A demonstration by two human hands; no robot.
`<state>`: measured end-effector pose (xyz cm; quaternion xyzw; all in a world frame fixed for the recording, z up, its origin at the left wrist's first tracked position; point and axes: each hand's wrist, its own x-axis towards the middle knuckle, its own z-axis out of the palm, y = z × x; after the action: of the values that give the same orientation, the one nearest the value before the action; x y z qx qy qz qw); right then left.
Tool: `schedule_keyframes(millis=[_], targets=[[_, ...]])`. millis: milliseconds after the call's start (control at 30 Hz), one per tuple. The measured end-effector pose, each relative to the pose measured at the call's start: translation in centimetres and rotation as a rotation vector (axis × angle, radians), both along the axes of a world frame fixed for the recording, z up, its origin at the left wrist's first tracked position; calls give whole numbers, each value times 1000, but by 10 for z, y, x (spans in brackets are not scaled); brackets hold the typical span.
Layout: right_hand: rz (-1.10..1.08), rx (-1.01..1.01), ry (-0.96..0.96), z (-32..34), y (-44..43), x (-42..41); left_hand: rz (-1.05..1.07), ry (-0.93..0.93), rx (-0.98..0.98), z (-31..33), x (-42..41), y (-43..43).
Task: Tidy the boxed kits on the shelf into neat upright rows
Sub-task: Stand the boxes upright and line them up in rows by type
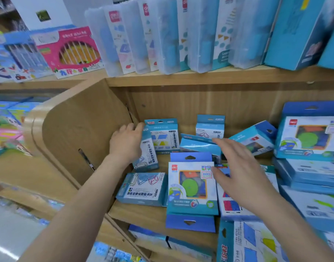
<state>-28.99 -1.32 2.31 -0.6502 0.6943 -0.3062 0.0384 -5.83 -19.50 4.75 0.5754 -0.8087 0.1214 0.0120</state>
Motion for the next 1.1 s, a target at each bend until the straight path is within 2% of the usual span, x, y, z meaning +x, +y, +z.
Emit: schedule_keyframes(millis=[167, 267, 367, 467, 533, 633, 667, 700, 767, 833, 900, 1000, 1100], targets=[[-74, 4, 36, 4, -7, 25, -81, 69, 11, 18, 6, 8], [4, -57, -39, 14, -7, 36, -253, 278, -212, 47, 11, 42], [106, -168, -211, 36, -2, 45, -509, 467, -392, 86, 4, 86], [101, -276, -307, 56, 9, 42, -794, 645, -253, 108, -15, 109], [62, -270, -396, 63, 20, 30, -913, 841, -20, 103, -39, 106], [-15, -229, -595, 55, 32, 3, -857, 1166, 317, 72, -85, 97], [-71, -208, -630, 47, 33, -8, -825, 1162, 336, 60, -98, 95], [-136, -172, -636, 37, 35, -18, -809, 1072, 292, 47, -106, 94], [-255, -60, -612, 18, 35, -34, -783, 775, 142, 21, -110, 91], [-339, 36, -591, 4, 35, -43, -734, 564, 108, -2, -103, 89], [-406, 116, -532, -5, 32, -46, -668, 495, 179, -20, -96, 86], [-501, 273, -322, -9, 29, -47, -666, 410, 225, -32, -91, 84], [-543, 372, -185, -5, 29, -47, -698, 513, 266, -30, -86, 83]])
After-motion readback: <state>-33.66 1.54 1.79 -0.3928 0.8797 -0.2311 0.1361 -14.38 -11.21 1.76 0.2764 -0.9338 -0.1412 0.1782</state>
